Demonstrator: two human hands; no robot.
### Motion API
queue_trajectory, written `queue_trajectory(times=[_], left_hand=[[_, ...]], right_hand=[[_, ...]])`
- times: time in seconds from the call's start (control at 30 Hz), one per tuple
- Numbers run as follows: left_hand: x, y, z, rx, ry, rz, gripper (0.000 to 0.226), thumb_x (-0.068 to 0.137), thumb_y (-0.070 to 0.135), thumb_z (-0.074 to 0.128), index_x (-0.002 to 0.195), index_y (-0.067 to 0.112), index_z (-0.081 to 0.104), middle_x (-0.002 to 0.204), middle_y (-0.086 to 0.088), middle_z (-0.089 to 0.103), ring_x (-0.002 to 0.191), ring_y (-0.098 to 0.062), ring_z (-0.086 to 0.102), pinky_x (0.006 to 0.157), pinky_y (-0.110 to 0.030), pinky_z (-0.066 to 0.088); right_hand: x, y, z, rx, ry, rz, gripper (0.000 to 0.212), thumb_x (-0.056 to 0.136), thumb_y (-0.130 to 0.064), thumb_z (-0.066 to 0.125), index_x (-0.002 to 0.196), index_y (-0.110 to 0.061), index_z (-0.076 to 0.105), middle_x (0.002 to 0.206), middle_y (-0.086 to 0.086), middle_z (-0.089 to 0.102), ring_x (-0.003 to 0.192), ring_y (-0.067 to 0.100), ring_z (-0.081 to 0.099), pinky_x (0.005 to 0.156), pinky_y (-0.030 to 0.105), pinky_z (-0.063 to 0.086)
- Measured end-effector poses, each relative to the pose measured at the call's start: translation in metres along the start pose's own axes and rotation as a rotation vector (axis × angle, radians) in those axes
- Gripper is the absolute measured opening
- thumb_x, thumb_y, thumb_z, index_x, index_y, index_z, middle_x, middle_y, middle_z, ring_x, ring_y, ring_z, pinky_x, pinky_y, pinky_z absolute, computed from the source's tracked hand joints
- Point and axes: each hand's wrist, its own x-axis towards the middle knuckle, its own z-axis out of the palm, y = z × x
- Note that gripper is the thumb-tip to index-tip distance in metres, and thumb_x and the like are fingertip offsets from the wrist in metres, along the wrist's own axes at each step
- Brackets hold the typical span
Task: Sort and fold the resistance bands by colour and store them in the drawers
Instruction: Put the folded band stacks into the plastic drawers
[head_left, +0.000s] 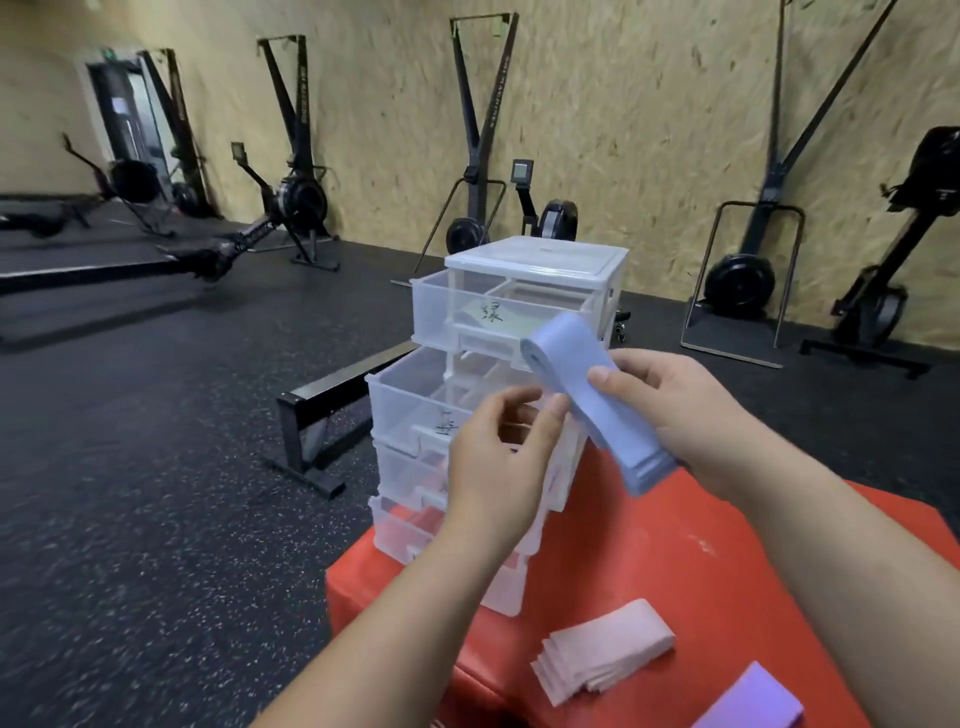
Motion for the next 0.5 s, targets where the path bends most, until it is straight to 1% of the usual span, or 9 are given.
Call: queue_trajectory(times=[0.07,0.1,0.17,0.23,0.27,0.37,0.4,0.47,0.5], left_hand=[[0.0,-0.016,-0.019,0.093,0.109,0.009,0.04,0.085,0.062,0.076,0.113,0.036,0.066,0.098,0.007,0.071,0.089,-0.01,0.069,0.085,-0.042,0.059],[0.001,-0.026,-0.027,0.143,0.158,0.01,0.042,0.085,0.06,0.078,0.116,0.037,0.062,0.103,0.009,0.067,0.092,-0.008,0.066,0.086,-0.038,0.057],[0.0,-0.043,-0.039,0.24,0.23,0.005,0.048,0.085,0.053,0.081,0.121,0.035,0.056,0.113,0.009,0.057,0.101,-0.006,0.06,0.093,-0.036,0.053],[0.0,-0.059,-0.048,0.316,0.266,0.005,0.055,0.085,0.05,0.082,0.127,0.031,0.053,0.119,0.009,0.049,0.109,-0.008,0.054,0.101,-0.036,0.049],[0.001,-0.066,-0.051,0.347,0.273,0.004,0.059,0.085,0.051,0.082,0.131,0.03,0.051,0.122,0.008,0.046,0.112,-0.008,0.051,0.104,-0.037,0.047],[0.004,-0.085,-0.057,0.396,0.269,-0.003,0.074,0.083,0.058,0.08,0.142,0.028,0.046,0.13,0.007,0.041,0.119,-0.007,0.045,0.109,-0.038,0.043],[0.005,-0.089,-0.058,0.405,0.274,0.006,0.078,0.082,0.062,0.079,0.143,0.028,0.045,0.13,0.007,0.039,0.119,-0.006,0.044,0.109,-0.039,0.042],[0.008,-0.095,-0.059,0.434,0.296,0.043,0.084,0.079,0.069,0.075,0.145,0.027,0.044,0.13,0.01,0.037,0.122,-0.008,0.043,0.109,-0.04,0.042],[0.009,-0.098,-0.059,0.446,0.305,0.054,0.086,0.078,0.071,0.074,0.145,0.026,0.044,0.131,0.011,0.036,0.124,-0.011,0.043,0.11,-0.04,0.041]], right_hand=[[0.028,-0.018,0.007,-0.161,-0.078,-0.031,0.018,0.101,-0.031,0.066,0.113,-0.022,0.077,0.099,-0.002,0.08,0.08,0.01,0.071,0.071,0.026,0.053],[0.043,-0.025,0.011,-0.269,-0.128,-0.049,0.019,0.101,-0.033,0.066,0.114,-0.024,0.077,0.101,-0.004,0.08,0.085,0.01,0.072,0.075,0.027,0.055],[0.075,-0.03,0.02,-0.556,-0.221,-0.08,0.021,0.1,-0.04,0.065,0.113,-0.028,0.075,0.101,-0.005,0.078,0.095,0.018,0.072,0.084,0.038,0.055],[0.103,-0.029,0.034,-0.803,-0.289,-0.081,0.023,0.099,-0.044,0.063,0.111,-0.027,0.074,0.1,-0.002,0.075,0.097,0.023,0.069,0.086,0.04,0.053],[0.115,-0.027,0.042,-0.856,-0.311,-0.069,0.024,0.099,-0.044,0.063,0.111,-0.026,0.074,0.1,0.0,0.075,0.097,0.024,0.068,0.085,0.04,0.052],[0.138,-0.017,0.063,-0.854,-0.384,-0.049,0.022,0.099,-0.043,0.065,0.11,-0.027,0.075,0.098,-0.001,0.075,0.092,0.021,0.066,0.082,0.037,0.052],[0.143,-0.014,0.067,-0.845,-0.412,-0.053,0.02,0.098,-0.044,0.066,0.109,-0.03,0.076,0.095,-0.007,0.075,0.089,0.014,0.066,0.077,0.029,0.052],[0.153,-0.006,0.069,-0.806,-0.463,-0.046,0.015,0.097,-0.045,0.068,0.106,-0.037,0.076,0.089,-0.017,0.075,0.08,-0.001,0.063,0.066,0.012,0.045],[0.158,-0.003,0.068,-0.778,-0.479,-0.036,0.014,0.096,-0.045,0.068,0.105,-0.038,0.077,0.089,-0.018,0.075,0.079,-0.003,0.064,0.066,0.009,0.044]])
